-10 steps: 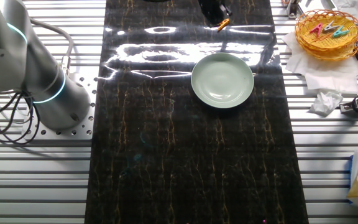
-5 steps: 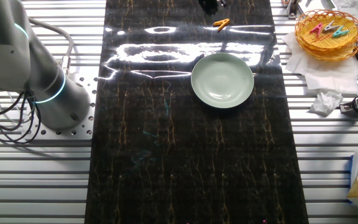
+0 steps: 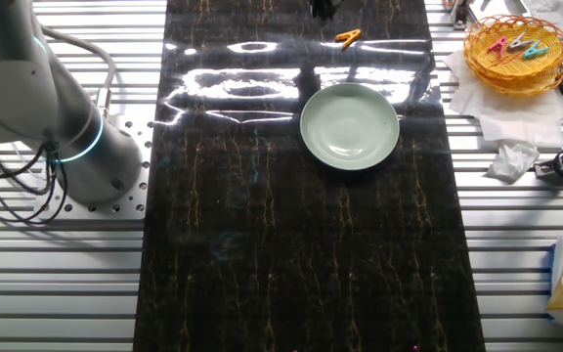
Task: Use a clamp
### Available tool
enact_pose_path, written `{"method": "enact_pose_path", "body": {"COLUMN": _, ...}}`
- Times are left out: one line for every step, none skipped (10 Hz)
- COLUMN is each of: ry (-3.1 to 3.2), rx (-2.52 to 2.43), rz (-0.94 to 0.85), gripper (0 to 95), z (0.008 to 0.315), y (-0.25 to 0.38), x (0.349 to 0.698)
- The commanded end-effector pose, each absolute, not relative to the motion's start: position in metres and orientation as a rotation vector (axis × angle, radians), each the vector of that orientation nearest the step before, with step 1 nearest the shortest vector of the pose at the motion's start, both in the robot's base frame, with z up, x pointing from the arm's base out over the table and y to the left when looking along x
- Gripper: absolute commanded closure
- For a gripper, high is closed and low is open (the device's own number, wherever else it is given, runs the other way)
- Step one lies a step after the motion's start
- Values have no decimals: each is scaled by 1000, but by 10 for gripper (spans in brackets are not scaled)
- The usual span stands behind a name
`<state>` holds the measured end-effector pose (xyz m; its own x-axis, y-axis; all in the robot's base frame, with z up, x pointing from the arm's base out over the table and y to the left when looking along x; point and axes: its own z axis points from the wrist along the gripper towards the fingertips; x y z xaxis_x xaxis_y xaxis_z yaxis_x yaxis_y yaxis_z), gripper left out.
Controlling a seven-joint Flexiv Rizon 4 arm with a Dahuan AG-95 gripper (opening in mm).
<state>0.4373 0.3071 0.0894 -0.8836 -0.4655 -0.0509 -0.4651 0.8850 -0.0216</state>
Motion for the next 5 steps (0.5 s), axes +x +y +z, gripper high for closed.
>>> {"method": "enact_pose_path", "body": {"ry": 3004, "rx": -718, "rz": -12, "gripper": 950, "z": 84, "y": 312, "x": 438}}
{"method": "enact_pose_path", "body": {"ry": 3001, "rx": -718, "rz": -13, "gripper": 950, "z": 81, "y": 312, "x": 439}}
{"method": "enact_pose_path", "body": {"ry": 2997, "rx": -716, "rz": -16, "gripper": 760, "z": 76, "y": 313, "x": 440}}
{"method": "enact_pose_path", "body": {"ry": 2997, "rx": -716, "rz": -16, "gripper": 760, "z": 76, "y": 313, "x": 440}}
{"method": "enact_pose_path", "body": {"ry": 2997, "rx": -716, "rz": -16, "gripper": 760, "z": 76, "y": 313, "x": 440}}
